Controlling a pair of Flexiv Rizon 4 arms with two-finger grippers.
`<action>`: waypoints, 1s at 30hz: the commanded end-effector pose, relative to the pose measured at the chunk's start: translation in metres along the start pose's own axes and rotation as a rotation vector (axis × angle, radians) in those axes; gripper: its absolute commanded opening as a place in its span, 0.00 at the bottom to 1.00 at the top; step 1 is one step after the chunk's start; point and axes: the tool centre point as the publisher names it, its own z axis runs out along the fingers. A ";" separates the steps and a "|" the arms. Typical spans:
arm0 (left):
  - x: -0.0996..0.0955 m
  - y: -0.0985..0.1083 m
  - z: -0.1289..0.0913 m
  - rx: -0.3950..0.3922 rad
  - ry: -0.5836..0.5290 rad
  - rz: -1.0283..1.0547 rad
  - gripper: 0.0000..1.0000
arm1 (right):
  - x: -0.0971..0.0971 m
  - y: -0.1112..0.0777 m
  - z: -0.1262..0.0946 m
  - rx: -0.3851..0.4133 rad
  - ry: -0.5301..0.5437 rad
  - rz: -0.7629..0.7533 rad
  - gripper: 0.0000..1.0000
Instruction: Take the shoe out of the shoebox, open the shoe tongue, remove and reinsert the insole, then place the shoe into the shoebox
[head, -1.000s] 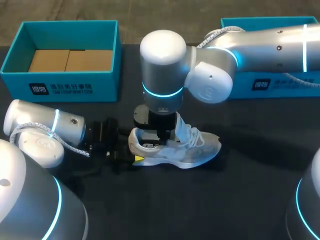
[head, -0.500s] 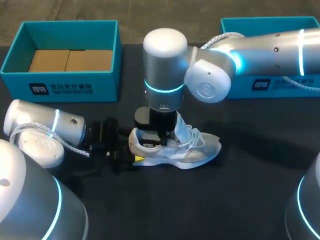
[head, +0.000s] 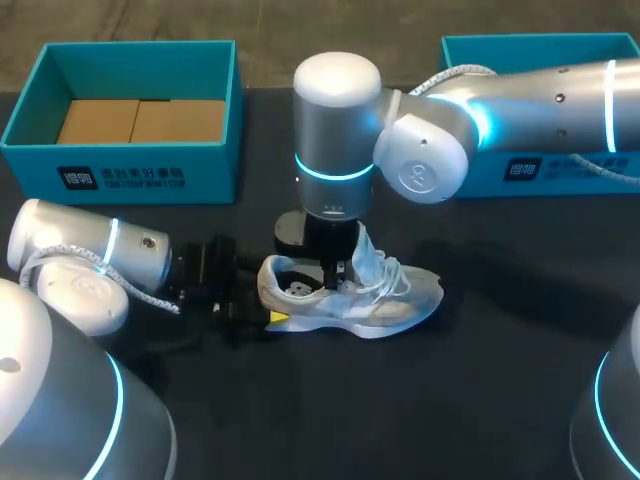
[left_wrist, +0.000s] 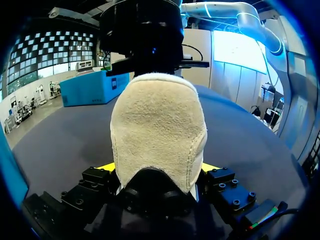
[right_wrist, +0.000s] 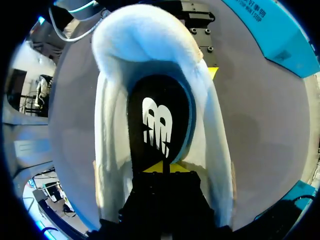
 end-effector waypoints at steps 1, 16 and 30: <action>-0.001 0.002 -0.001 -0.004 0.001 -0.001 0.00 | 0.005 -0.025 -0.023 -0.041 -0.030 -0.014 0.00; -0.001 0.002 -0.001 -0.004 0.001 -0.001 0.00 | -0.010 -0.027 -0.065 -0.111 -0.135 -0.069 0.00; -0.001 0.002 -0.001 -0.004 0.001 -0.001 0.00 | -0.027 0.020 -0.079 -0.187 -0.134 -0.191 0.00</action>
